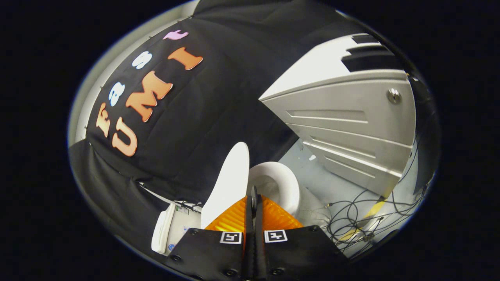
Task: Open the toilet lid.
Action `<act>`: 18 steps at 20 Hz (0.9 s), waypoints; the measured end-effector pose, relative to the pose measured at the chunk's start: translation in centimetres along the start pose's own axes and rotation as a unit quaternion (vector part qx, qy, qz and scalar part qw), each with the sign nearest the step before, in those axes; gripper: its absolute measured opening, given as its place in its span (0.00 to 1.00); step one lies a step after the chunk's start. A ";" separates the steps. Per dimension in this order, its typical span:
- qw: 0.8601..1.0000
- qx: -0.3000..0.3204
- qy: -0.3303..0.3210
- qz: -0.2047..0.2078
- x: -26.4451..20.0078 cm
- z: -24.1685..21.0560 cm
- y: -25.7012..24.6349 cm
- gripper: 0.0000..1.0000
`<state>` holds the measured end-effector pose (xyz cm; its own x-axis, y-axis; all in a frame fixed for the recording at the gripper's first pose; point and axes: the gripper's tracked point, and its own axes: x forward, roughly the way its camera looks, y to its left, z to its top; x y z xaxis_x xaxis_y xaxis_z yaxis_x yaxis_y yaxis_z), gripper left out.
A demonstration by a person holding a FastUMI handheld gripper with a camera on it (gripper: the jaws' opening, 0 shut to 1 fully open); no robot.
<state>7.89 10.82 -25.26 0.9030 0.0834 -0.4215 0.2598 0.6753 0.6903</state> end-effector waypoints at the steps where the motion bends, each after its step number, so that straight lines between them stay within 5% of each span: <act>1: 1.000 -0.021 -0.001 0.004 -0.2 0.2 1.0 0.08; 13: 0.983 -0.163 -0.023 0.078 -3.7 2.9 13.7 0.08; 18: 0.964 -0.245 -0.035 0.095 -4.8 2.8 18.8 0.08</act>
<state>9.45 21.06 -8.60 0.9438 0.2014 -0.2620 -0.0899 0.9194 0.3830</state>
